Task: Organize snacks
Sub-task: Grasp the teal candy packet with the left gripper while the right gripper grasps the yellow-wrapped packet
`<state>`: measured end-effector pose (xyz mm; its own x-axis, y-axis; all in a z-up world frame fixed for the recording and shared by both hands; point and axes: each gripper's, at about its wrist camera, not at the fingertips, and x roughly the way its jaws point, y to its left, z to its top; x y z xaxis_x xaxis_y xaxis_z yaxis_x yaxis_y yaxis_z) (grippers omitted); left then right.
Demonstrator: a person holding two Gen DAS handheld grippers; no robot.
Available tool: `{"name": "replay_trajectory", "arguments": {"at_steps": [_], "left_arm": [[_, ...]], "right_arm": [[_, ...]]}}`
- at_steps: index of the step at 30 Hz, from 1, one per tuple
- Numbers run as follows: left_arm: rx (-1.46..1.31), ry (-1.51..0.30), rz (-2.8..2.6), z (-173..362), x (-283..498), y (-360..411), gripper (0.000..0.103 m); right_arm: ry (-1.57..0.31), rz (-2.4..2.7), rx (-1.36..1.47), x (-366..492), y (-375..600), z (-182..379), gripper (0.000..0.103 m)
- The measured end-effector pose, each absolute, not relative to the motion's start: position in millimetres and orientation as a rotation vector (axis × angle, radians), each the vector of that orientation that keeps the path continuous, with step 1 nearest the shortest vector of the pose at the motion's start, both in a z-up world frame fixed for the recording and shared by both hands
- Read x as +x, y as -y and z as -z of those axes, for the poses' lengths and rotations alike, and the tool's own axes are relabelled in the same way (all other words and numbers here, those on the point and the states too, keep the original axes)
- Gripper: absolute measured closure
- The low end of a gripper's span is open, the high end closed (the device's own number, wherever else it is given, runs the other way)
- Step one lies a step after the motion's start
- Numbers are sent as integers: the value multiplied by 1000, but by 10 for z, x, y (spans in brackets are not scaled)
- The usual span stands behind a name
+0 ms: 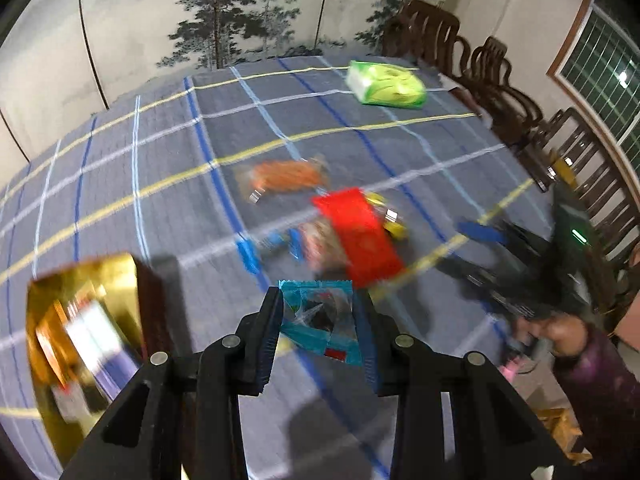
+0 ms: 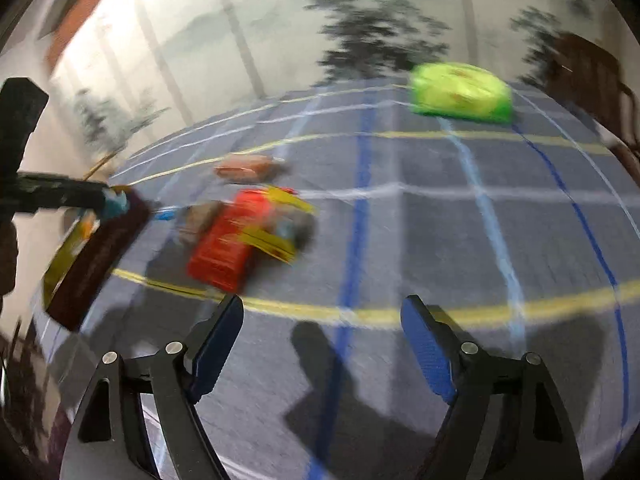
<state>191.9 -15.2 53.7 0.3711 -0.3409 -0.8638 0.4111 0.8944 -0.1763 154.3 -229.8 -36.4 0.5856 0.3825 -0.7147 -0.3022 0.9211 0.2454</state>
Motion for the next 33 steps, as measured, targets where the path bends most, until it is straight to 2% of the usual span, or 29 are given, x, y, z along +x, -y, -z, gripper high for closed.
{"name": "replay_trajectory", "arguments": {"at_steps": [7, 12, 20, 23, 26, 28, 30, 33], "left_arm": [[55, -1059, 420, -574, 1476, 164, 71], [50, -1053, 398, -553, 1387, 140, 71], [18, -1065, 413, -506, 1369, 104, 71], [0, -1075, 418, -481, 1332, 91, 71], [-4, -1072, 421, -477, 1308, 83, 71], [-8, -1067, 421, -493, 1299, 84, 71], [-8, -1064, 424, -506, 1277, 84, 71], [-6, -1052, 420, -542, 1227, 75, 71]], "right_arm": [[-866, -474, 127, 2003, 2072, 349, 23], [-915, -488, 96, 2173, 1863, 473, 42], [-906, -470, 111, 2246, 1897, 491, 43], [-909, -468, 86, 2253, 1868, 504, 49], [-911, -459, 26, 2255, 1776, 501, 50], [-908, -458, 15, 2257, 1760, 497, 56], [-912, -466, 44, 2258, 1794, 500, 77], [-913, -421, 53, 2212, 1871, 493, 78]]}}
